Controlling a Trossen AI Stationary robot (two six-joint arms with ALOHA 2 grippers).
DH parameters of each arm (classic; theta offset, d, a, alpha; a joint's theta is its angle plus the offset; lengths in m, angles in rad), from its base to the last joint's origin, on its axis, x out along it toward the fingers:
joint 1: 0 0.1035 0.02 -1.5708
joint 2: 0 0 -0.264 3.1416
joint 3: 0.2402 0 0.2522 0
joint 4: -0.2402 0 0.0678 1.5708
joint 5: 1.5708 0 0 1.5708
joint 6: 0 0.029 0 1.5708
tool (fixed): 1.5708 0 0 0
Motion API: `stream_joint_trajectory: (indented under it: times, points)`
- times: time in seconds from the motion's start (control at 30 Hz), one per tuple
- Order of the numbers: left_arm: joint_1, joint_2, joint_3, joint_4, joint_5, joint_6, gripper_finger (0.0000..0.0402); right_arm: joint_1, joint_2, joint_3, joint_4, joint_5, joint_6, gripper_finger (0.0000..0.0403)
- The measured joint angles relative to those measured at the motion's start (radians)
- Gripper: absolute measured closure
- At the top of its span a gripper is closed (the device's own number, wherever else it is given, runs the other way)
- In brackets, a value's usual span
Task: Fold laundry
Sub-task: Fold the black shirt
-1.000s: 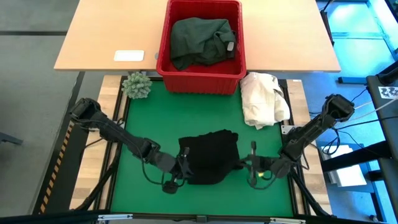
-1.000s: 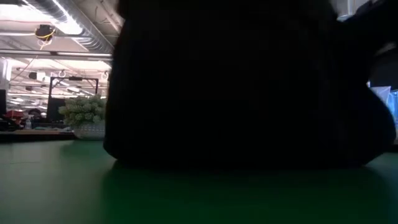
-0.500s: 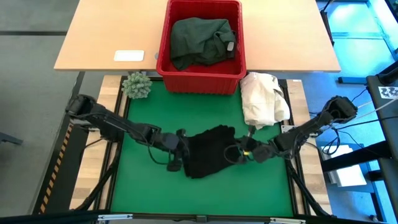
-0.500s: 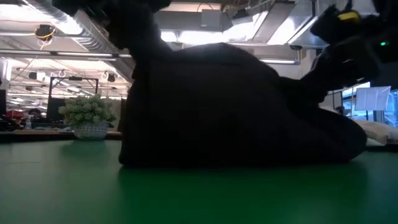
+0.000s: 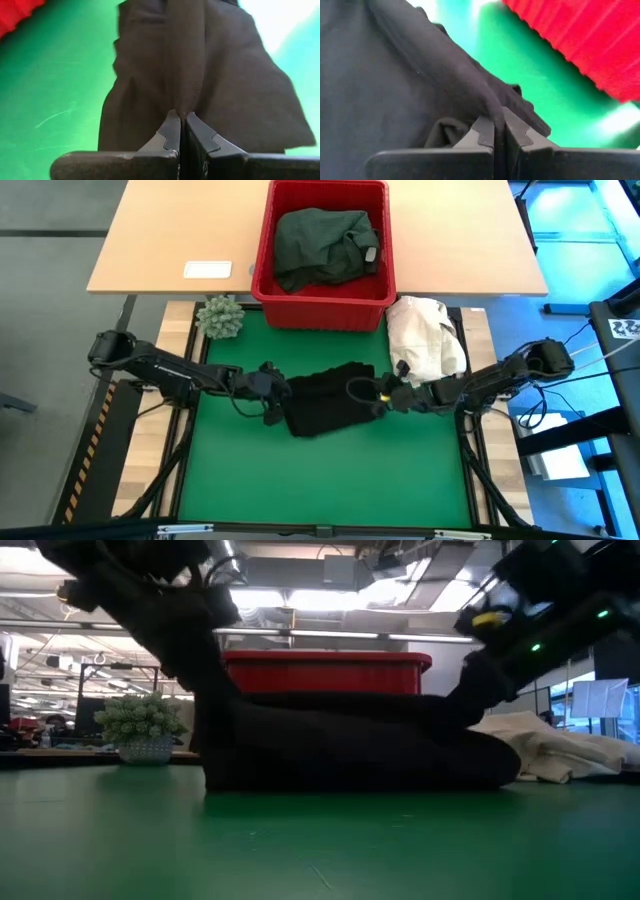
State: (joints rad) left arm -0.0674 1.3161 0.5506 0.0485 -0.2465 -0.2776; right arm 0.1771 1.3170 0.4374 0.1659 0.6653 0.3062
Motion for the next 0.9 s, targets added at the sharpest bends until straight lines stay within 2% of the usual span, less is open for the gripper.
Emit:
stream_joint_trajectory:
  times: [0.2, 0.4, 0.57, 0.9]
  points:
    - [0.087, 0.001, -0.022, 0.122, 0.005, 0.124, 0.0401, -0.127, 0.072, 0.0, 0.026, -0.038, 0.0, 0.0399]
    - [0.183, 0.002, -0.022, 0.133, 0.009, 0.206, 0.0392, -0.214, 0.155, 0.001, 0.058, -0.145, 0.0, 0.0398]
    - [0.225, 0.001, -0.024, 0.12, -0.008, 0.21, 0.0358, -0.226, 0.208, -0.002, 0.114, -0.171, -0.02, 0.039]
    - [0.25, 0.001, -0.025, 0.139, -0.035, 0.209, 0.0294, -0.224, 0.219, -0.002, 0.121, -0.161, -0.023, 0.0389]
